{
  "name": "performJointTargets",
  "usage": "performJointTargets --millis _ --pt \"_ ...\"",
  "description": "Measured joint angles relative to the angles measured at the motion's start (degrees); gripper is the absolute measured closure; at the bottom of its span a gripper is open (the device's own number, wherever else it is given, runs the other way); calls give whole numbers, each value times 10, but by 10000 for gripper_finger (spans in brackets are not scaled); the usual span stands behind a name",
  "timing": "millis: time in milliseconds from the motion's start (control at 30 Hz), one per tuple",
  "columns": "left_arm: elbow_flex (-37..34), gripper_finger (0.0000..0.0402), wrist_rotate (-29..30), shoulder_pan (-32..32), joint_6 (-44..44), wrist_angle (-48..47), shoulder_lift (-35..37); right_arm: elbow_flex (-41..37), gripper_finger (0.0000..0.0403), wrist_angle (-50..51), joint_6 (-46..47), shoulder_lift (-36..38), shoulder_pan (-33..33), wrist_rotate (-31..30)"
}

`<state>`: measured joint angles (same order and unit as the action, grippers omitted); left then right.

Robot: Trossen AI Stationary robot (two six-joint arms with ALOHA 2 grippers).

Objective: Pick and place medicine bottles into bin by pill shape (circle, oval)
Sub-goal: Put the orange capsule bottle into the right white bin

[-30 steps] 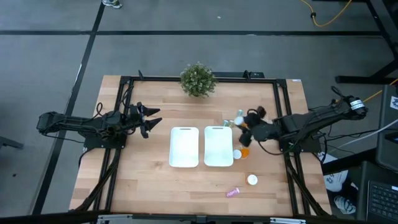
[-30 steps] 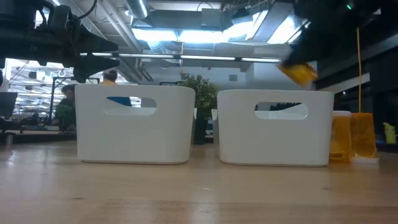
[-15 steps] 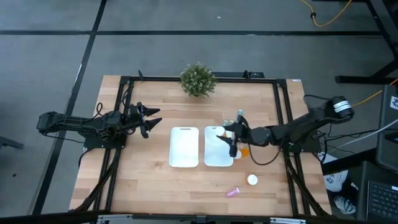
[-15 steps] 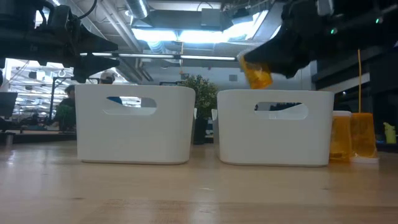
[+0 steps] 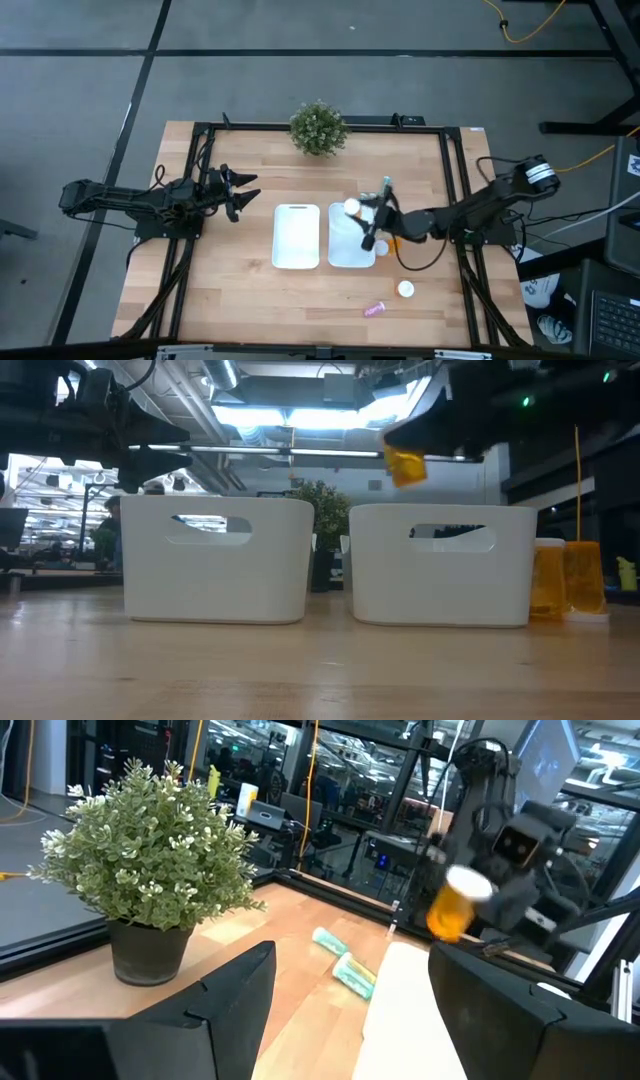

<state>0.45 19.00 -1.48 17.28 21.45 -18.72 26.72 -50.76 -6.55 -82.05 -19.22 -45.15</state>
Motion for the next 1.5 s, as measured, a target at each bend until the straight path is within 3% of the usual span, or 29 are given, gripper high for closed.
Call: performJointTargets --millis 100,167,300,433,533,633,900,1100,1300,1500 --pt "0 147 0 0 0 -2 0 -4 223 -5 -40 32 -24 -135" --pt "0 147 0 0 0 -3 0 -22 222 -5 -6 38 -29 -197" --pt "0 147 0 0 2 -3 0 -98 220 0 156 35 -21 -222" --pt "0 147 0 0 3 -3 0 -186 222 0 330 34 -13 -322" --pt "0 147 0 0 2 -3 0 -236 220 -2 424 34 -14 -359" --pt "0 147 0 0 1 -4 0 -258 220 -1 485 29 -15 -366" --pt "0 147 0 0 -4 -3 0 -226 221 70 487 -18 -15 -386" --pt "0 147 0 0 -4 -3 0 -203 223 127 600 -103 -14 -448" --pt "0 147 0 0 -9 -3 0 -183 219 128 690 -199 -3 -448" --pt "0 147 0 0 -10 -3 0 -152 219 129 707 -276 12 -448"
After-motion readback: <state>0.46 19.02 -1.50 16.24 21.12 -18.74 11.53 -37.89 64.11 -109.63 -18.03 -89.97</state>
